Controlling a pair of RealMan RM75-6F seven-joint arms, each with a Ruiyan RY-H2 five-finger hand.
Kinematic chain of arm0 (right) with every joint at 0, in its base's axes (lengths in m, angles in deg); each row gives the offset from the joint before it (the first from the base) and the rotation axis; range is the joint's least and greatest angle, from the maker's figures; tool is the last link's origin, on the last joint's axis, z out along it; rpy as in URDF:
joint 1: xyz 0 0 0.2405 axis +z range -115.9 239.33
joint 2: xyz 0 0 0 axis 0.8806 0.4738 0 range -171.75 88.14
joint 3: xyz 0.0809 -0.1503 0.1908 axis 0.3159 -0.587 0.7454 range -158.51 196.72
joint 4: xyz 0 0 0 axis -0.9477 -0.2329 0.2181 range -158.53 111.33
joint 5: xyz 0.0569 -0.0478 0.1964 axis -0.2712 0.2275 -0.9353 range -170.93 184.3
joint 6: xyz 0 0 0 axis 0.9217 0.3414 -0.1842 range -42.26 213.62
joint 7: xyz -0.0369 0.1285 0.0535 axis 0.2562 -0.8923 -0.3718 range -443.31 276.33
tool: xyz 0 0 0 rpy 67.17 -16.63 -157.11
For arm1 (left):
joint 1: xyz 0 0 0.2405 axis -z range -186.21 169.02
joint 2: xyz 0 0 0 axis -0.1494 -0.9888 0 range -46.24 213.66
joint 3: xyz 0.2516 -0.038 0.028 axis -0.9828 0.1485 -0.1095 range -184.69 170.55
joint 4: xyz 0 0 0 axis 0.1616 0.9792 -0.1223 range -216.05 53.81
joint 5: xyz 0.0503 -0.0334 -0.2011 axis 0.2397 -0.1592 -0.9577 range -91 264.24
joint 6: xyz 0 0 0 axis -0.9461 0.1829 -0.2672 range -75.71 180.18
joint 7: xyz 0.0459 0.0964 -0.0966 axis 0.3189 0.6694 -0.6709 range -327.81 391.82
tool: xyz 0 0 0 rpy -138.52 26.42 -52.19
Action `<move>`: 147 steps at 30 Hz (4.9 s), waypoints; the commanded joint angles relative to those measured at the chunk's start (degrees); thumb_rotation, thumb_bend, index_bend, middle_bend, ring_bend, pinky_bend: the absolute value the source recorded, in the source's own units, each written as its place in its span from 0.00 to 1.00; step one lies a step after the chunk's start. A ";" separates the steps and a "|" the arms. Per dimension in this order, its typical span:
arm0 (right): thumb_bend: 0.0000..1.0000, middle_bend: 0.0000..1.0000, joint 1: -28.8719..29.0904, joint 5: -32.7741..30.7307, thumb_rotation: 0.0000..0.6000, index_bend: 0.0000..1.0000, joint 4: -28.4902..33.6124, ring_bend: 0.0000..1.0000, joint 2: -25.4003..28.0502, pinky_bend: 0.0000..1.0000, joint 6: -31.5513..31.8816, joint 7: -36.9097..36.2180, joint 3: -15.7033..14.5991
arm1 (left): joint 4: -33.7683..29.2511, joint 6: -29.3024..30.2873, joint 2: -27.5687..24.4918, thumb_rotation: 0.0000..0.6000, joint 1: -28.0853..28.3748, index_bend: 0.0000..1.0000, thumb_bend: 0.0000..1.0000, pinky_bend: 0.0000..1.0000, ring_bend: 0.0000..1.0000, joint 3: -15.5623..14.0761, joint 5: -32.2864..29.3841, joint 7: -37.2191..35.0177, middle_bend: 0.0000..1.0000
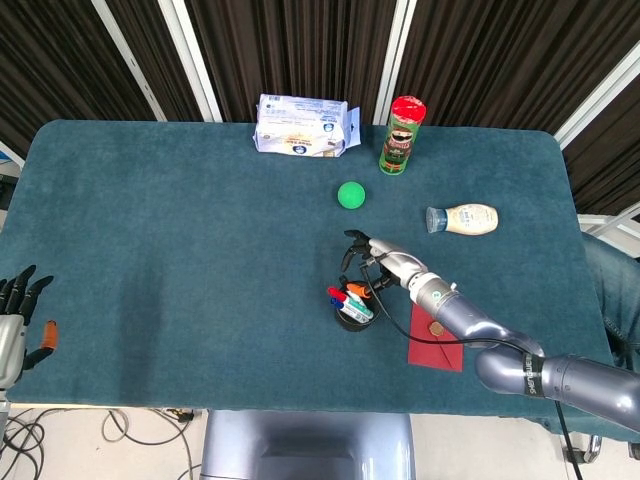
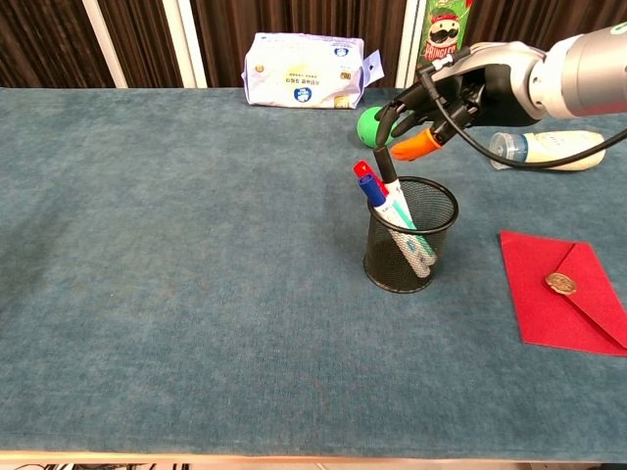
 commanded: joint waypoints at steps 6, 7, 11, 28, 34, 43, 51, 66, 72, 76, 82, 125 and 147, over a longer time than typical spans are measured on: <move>0.41 0.00 0.30 -2.08 1.00 0.47 0.39 0.11 -0.51 0.20 -0.32 2.08 0.33 | -0.06 0.03 0.04 1.00 0.01 0.12 0.52 0.02 0.04 0.06 -0.13 0.06 0.01; 0.41 0.00 0.33 -2.32 1.00 0.47 0.35 0.11 -0.62 0.20 -0.37 2.27 0.38 | -0.09 0.02 0.04 1.00 0.00 0.12 0.52 0.02 0.04 0.08 -0.18 0.05 0.01; 0.41 0.00 0.49 -3.23 1.00 0.48 0.07 0.10 -1.12 0.20 -0.40 3.10 0.61 | -0.11 -0.03 0.02 1.00 0.02 0.12 0.52 0.02 0.04 0.15 -0.36 0.07 0.01; 0.41 0.00 0.38 -5.36 1.00 0.51 -0.86 0.11 -2.09 0.20 -1.97 4.88 1.31 | -0.06 0.04 0.00 1.00 0.07 0.12 0.52 0.02 0.04 0.23 -0.40 0.10 0.01; 0.45 0.00 0.38 -5.56 1.00 0.53 -1.22 0.11 -2.24 0.20 -2.35 5.19 1.65 | -0.02 0.05 -0.02 1.00 0.08 0.12 0.52 0.02 0.04 0.24 -0.38 0.06 0.01; 0.45 0.00 0.33 -5.96 1.00 0.56 -1.44 0.11 -2.31 0.20 -3.04 5.66 1.91 | -0.03 -0.01 -0.06 1.00 0.10 0.12 0.52 0.02 0.04 0.26 -0.51 0.09 0.01; 0.47 0.00 0.00 -5.78 1.00 0.59 -1.00 0.11 -1.89 0.20 -3.10 5.57 2.57 | -0.02 -0.05 -0.07 1.00 0.11 0.12 0.52 0.02 0.04 0.25 -0.54 0.05 0.01; 0.47 0.00 -5.44 -4.56 1.00 0.61 7.85 0.11 12.89 0.20 -1.80 -1.28 12.17 | -0.12 0.10 -0.15 1.00 -0.02 0.12 0.52 0.02 0.04 0.15 -0.41 -0.25 0.01; 0.47 0.00 -8.75 -1.97 1.00 0.61 9.72 0.11 19.31 0.20 -3.65 -5.08 15.66 | -0.09 -0.24 0.03 1.00 0.20 0.12 0.52 0.02 0.04 0.35 -0.86 0.23 0.01; 0.47 0.00 -10.51 -0.86 1.00 0.61 9.21 0.11 20.92 0.20 -3.97 -8.01 17.52 | -0.06 -0.13 0.10 1.00 0.20 0.12 0.52 0.02 0.04 0.37 -0.83 0.57 0.01; 0.47 0.00 -13.08 2.51 1.00 0.61 6.34 0.11 21.64 0.20 -5.39 -9.91 17.02 | -0.12 -0.14 0.11 1.00 0.14 0.12 0.52 0.02 0.04 0.48 -1.18 0.50 0.01; 0.08 0.00 -15.13 18.06 1.00 0.03 -2.18 0.06 7.96 0.20 -3.51 -5.91 6.16 | -0.47 0.18 -0.06 1.00 -0.18 0.12 0.52 0.02 0.05 0.81 -2.01 0.21 0.01; 0.10 0.00 -47.56 33.42 1.00 0.03 -3.31 0.06 0.47 0.20 59.40 34.62 -12.54 | -0.93 0.45 -0.53 1.00 -0.26 0.12 0.52 0.02 0.05 0.14 -0.65 1.47 0.01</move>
